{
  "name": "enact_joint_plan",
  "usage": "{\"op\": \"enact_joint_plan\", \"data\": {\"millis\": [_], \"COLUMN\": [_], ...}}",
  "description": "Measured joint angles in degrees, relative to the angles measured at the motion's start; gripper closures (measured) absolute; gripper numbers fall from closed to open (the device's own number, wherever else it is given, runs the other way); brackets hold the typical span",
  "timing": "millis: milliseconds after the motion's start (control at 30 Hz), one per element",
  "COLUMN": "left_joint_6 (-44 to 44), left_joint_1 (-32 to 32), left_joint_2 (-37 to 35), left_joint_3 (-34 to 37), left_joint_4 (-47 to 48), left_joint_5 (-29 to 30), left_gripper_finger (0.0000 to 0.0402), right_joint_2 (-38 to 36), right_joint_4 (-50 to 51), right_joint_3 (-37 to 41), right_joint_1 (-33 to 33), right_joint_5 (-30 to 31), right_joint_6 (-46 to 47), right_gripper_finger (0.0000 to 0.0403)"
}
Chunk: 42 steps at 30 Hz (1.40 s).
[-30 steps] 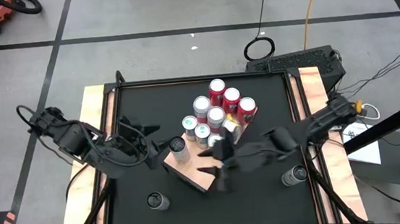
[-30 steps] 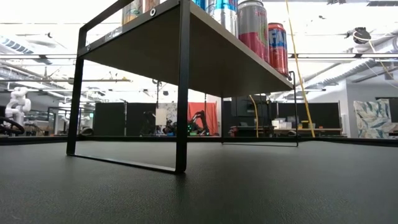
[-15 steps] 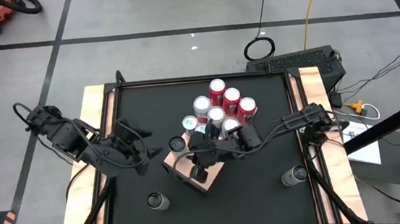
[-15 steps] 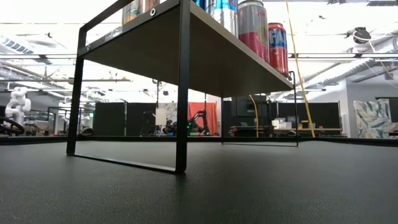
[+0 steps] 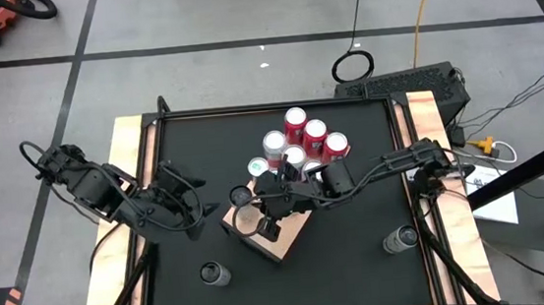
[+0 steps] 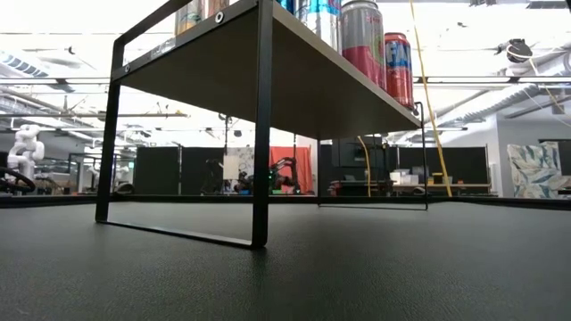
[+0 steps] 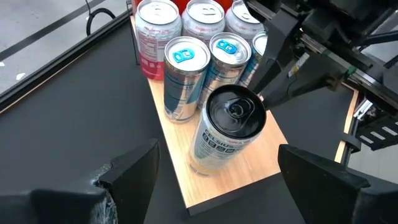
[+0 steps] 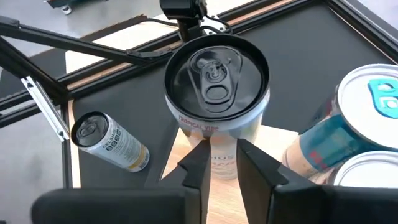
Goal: Place canned beverage on shelf
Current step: Put the top left white-yellow soda can on the shelf, then put the bottom white-yellow soda can on the shelf aligned with the white-yellow soda can
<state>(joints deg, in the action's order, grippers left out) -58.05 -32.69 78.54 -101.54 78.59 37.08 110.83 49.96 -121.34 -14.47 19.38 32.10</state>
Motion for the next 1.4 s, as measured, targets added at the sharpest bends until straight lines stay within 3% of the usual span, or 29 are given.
{"op": "enact_joint_plan", "data": {"millis": [667, 867, 1133, 1400], "left_joint_6": [-1.8, -4.6, -7.7, -10.0], "left_joint_1": [-0.3, -5.6, -13.9, -16.9], "left_joint_2": [0.0, 0.5, 6.0, 11.3], "left_joint_3": [0.0, 0.0, 0.1, 0.1], "left_joint_4": [-0.1, -3.5, -5.3, -6.2], "left_joint_5": [-0.7, -5.7, -15.0, -17.1], "left_gripper_finger": [0.0071, 0.0071, 0.0071, 0.007], "right_joint_2": [-0.7, -5.6, -13.7, -17.9], "right_joint_4": [-0.5, 3.4, 6.4, 10.8], "right_joint_3": [0.1, 0.1, 0.0, 0.0], "right_joint_1": [-0.2, -1.0, -4.6, -7.1], "right_joint_5": [-0.2, -4.6, -4.4, -4.4], "right_joint_6": [-2.7, -1.5, -1.6, -3.0], "right_gripper_finger": [0.0353, 0.0353, 0.0353, 0.0353]}}
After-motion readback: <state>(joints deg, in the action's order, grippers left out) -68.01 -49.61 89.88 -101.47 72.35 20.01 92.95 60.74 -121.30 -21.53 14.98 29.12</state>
